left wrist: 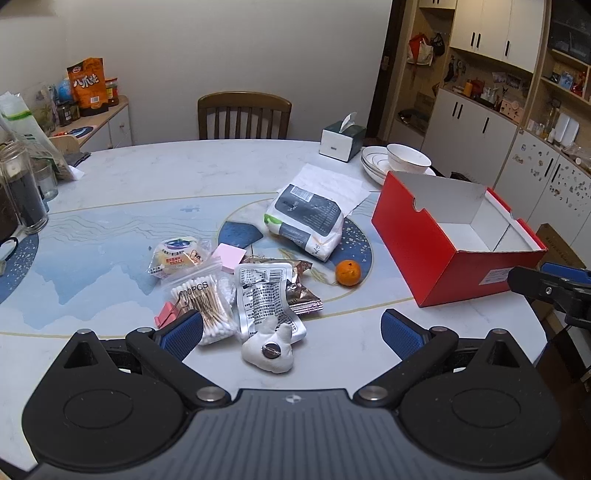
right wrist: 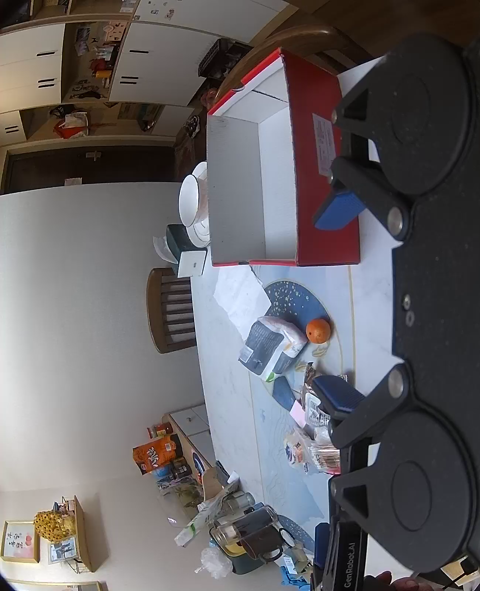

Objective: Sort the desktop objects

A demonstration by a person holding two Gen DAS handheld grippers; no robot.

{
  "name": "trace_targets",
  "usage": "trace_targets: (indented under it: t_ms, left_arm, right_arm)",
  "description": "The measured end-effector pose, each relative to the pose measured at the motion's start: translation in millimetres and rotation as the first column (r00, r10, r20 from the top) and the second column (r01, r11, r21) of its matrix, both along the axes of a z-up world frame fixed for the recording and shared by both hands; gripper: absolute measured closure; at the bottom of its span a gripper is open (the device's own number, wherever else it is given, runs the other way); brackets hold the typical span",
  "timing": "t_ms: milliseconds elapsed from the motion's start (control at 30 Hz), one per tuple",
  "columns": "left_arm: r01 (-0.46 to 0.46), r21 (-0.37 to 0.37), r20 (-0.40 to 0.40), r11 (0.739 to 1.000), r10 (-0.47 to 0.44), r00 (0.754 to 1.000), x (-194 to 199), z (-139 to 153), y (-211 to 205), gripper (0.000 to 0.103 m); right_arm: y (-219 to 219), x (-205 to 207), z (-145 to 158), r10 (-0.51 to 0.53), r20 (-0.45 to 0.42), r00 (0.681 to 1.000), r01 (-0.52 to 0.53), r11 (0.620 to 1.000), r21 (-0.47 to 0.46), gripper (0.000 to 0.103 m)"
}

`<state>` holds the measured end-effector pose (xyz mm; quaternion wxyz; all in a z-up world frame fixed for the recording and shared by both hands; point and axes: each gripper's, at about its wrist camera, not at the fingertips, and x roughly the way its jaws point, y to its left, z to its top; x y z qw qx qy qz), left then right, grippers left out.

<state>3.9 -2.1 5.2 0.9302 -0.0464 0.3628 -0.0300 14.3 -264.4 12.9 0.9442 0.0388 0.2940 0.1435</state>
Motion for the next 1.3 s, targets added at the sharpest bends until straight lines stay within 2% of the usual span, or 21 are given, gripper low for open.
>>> trace_targets:
  t_ms: [400,667,867,1300]
  left_arm:
    - [-0.007,0.019,-0.003,1.0,0.007,1.0,1.0,0.5,-4.7,0.0]
    - [0.009,-0.002,0.021,1.0,-0.009,1.0,-0.5,1.2,-1.9,0.0]
    - [-0.012,0.02,0.046,1.0,0.011,0.999,-0.6,0.2,0.8,0.0]
    - [-0.045,0.055,0.035,0.997,0.043,0.998,28.7,-10.3,31.0,0.0]
  right_arm:
    - [-0.7,3.4,1.3,0.04,0.005,0.999,-0.04,0.999,-0.002,0.017]
    - [3.7,6.5,0.0,0.114,0.001,0.993,-0.114,0.993,-0.005,0.017]
    - [11.3,12.4,1.2,0.167,0.018,0.986,-0.166,0.985,-0.039,0.017]
    - [35.0,29.1,-7.8,0.199,0.011,0.98,-0.198,0.979,-0.056,0.017]
